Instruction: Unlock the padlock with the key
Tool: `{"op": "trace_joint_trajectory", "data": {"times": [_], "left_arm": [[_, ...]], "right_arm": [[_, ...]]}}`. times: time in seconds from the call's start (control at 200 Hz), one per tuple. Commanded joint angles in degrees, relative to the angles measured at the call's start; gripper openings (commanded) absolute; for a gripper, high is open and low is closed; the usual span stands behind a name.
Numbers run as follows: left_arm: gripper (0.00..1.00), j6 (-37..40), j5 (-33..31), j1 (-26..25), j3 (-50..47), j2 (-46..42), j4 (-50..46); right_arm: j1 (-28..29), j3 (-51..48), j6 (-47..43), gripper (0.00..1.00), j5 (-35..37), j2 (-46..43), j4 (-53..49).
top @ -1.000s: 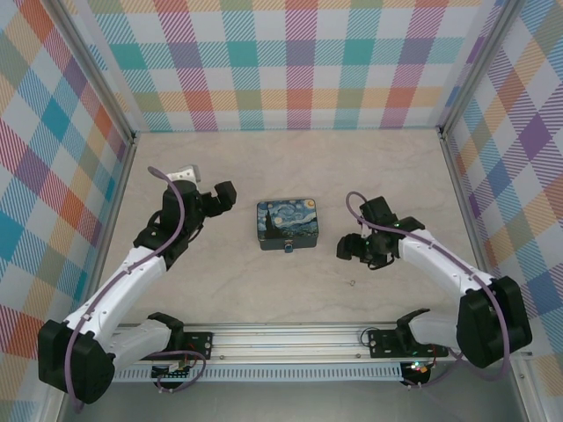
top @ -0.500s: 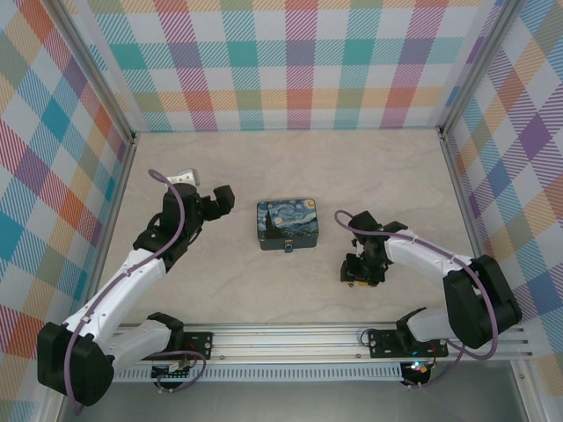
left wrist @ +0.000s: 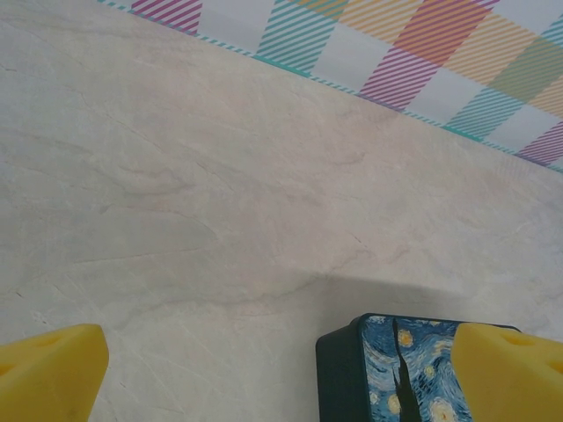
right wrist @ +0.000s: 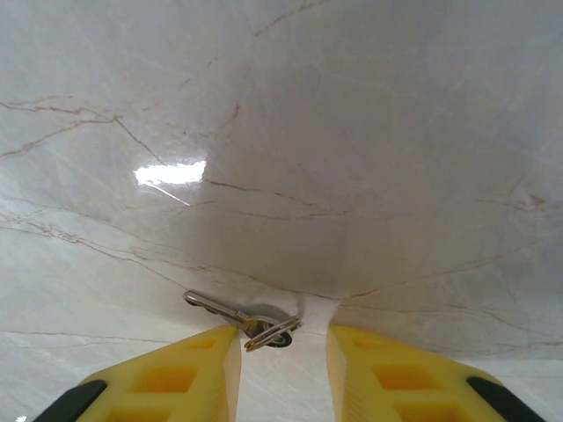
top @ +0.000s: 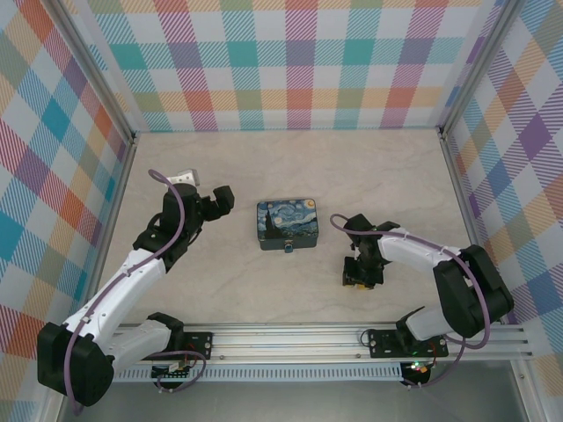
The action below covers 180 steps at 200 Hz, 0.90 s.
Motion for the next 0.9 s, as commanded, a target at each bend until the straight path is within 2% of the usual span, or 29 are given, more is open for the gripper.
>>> {"op": "trace_joint_trajectory", "data": {"times": [0.0,0.66,0.8,0.895], "left_arm": [[1.0,1.06,-0.74,0.43,-0.74,-1.22,-0.22],[1.0,1.37,-0.17,0.43,0.01,-1.15,-0.48],[1.0,1.4,0.6,0.43,0.14,-1.36,-0.39],[1.0,1.63,1.57,0.43,0.44,-1.7,-0.31]], "right_arm": [[0.61,0.58,1.53,0.3,1.14,1.34,0.82],[1.22,1.06,1.48,0.06,1.58,0.83,0.62],[1.57,0.98,1.72,0.0,1.36,-1.01,2.11],[1.66,0.56,2.68,0.0,0.34,-3.79,4.57]]}}
